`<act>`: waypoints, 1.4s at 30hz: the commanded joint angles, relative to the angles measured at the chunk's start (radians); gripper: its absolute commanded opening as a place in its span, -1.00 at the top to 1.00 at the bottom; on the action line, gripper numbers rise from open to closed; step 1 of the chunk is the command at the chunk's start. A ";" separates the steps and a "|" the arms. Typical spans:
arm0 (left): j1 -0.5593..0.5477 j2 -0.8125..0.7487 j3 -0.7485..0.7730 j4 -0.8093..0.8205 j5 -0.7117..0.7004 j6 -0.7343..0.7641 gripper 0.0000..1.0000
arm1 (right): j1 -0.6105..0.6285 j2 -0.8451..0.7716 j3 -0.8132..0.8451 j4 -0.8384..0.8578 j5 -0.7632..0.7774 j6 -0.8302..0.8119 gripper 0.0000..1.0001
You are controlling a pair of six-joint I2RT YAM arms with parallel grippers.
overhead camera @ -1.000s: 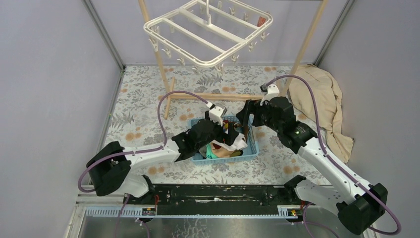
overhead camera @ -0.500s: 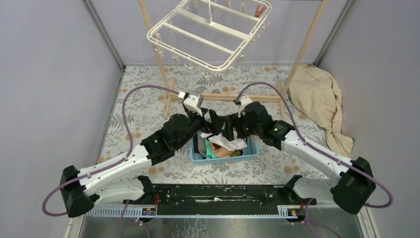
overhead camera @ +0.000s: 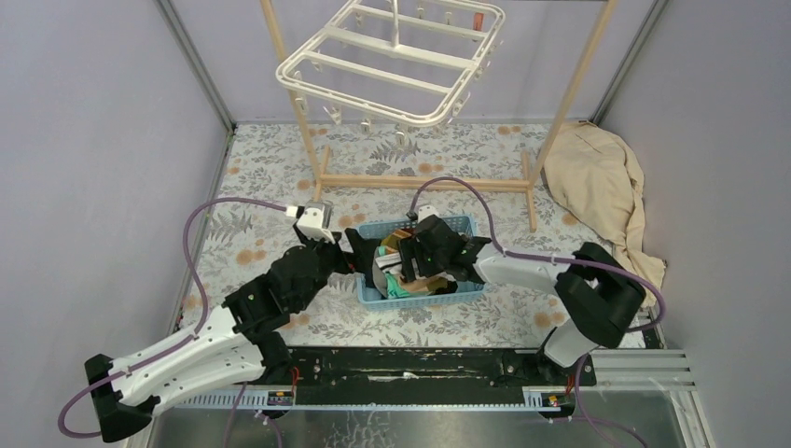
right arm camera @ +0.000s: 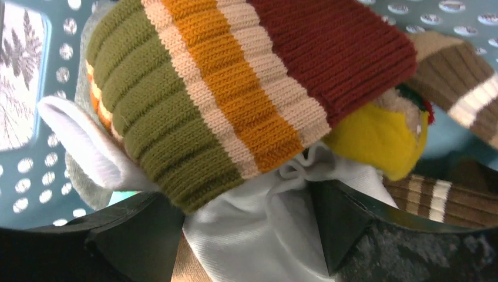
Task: Remove the socks clipped to the hanger
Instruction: Move the bin to the center of the board, then reset both arms
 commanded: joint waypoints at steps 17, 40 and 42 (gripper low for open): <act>0.007 -0.090 0.013 -0.119 -0.121 -0.034 -0.97 | 0.010 -0.087 -0.023 -0.116 0.171 0.052 -0.99; 0.289 0.046 0.203 0.077 0.112 0.231 -0.97 | -0.301 -0.659 -0.008 -0.008 0.217 -0.156 -0.99; 0.453 0.099 0.214 0.098 0.248 0.211 -0.98 | -0.382 -0.638 0.002 0.004 0.185 -0.156 -0.99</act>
